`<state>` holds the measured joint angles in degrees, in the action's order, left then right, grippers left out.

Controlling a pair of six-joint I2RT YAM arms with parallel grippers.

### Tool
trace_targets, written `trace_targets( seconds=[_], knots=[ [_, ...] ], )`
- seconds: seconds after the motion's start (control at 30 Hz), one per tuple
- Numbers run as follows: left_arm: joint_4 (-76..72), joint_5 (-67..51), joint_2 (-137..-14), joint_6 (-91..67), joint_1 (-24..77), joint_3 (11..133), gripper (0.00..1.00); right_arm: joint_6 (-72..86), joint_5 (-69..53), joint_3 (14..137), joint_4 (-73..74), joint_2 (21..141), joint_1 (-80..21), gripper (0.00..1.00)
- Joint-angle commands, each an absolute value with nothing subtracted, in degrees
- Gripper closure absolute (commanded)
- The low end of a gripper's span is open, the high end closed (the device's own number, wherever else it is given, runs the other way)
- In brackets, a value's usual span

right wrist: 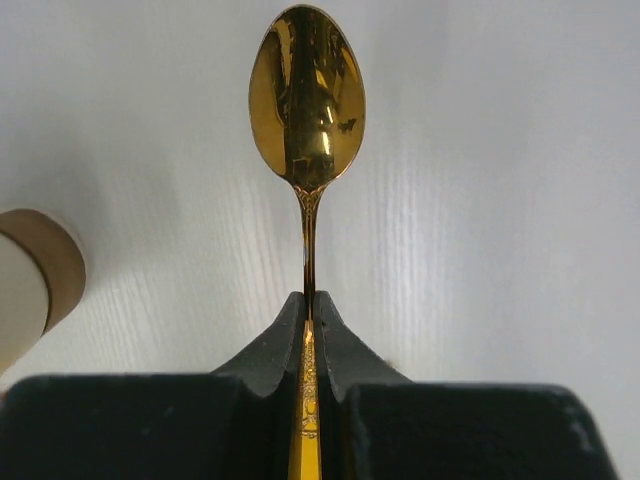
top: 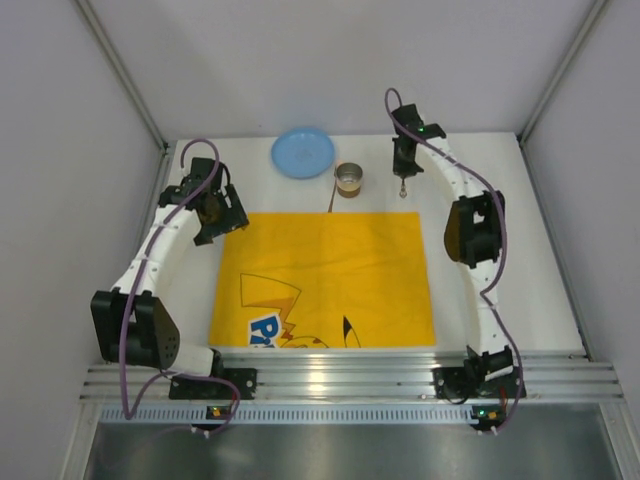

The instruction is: Set the dinner table for one person

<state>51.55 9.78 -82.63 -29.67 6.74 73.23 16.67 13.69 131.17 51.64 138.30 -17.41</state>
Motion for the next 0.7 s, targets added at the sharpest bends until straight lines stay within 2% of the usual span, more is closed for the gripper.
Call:
trace_targets(
  seconds=[0.0,0.13,0.17,0.23,0.27,0.37,0.5,0.53,0.67],
  knots=[
    [50.89,8.71,-79.81,-27.69,6.77,72.95,0.15,17.31,13.37,125.01,50.45,121.75,-17.49,1.0],
    [48.79,6.16,-79.19,-27.33,6.77,71.9,0.13,21.61,8.36,104.29,45.71,106.05,-19.16,1.0],
    [48.0,5.72,-78.75,-27.16,6.77,71.37,0.12,22.67,7.57,94.75,43.44,103.3,-20.12,1.0],
    [46.42,4.4,-78.4,-27.25,6.86,69.97,0.11,26.36,6.25,85.13,40.97,94.8,-20.91,1.0],
    [46.06,4.05,-78.31,-27.33,6.86,69.61,0.11,27.76,4.85,76.46,39.91,92.22,-21.7,1.0],
    [45.0,3.25,-77.96,-27.33,6.94,68.65,0.1,31.9,2.99,63.25,36.92,83.78,-23.98,1.0],
    [43.86,2.64,-78.13,-27.07,7.03,68.55,0.06,35.33,2.9,53.01,34.28,77.7,-26.72,1.0],
    [43.6,2.46,-78.05,-26.98,7.03,68.64,0.02,35.68,2.55,51.69,32.8,76.83,-27.24,1.0],
    [43.07,2.55,-79.1,-26.9,7.12,69.96,0.01,36.21,3.16,48.7,30.68,77.87,-29.7,1.0]
  ],
)
